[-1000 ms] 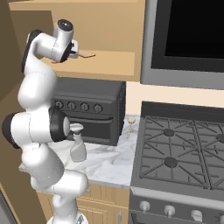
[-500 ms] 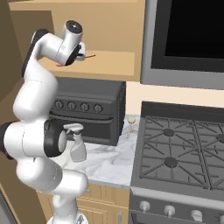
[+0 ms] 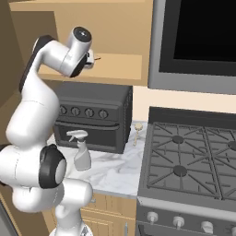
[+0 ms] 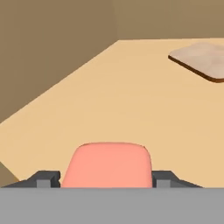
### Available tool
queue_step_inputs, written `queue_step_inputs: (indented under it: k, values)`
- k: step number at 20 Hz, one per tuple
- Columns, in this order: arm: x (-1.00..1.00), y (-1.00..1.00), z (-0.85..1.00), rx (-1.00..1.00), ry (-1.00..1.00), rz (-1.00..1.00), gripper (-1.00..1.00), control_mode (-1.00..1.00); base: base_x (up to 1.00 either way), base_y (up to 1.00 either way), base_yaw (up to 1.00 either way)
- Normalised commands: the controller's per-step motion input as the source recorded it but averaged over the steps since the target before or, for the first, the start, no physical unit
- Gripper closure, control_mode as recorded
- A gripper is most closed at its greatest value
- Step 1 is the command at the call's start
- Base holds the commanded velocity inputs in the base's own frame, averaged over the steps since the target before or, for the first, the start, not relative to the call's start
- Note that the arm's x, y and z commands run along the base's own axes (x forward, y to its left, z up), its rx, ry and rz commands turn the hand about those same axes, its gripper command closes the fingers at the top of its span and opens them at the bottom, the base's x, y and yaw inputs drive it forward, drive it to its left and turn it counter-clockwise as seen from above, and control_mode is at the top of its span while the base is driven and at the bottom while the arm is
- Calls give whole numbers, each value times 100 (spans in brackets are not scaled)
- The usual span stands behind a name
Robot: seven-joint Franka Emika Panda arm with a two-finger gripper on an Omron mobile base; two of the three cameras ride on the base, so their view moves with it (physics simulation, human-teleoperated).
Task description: Pick the bar soap and spray from the cabinet and place them on the counter.
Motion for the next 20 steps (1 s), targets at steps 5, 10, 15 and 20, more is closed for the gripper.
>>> queue_step_inputs:
  k: [5, 10, 15, 20]
  values:
    - [-45, -38, -11, 0, -1, 1, 100, -100, 0, 0, 0]
    - [-38, -35, -16, 0, 0, 1, 100, -100, 0, 0, 0]
    - [-38, -33, -17, 0, 0, 2, 100, -100, 0, 0, 0]
    - [-37, -28, -19, 0, 0, 2, 100, -100, 0, 0, 0]
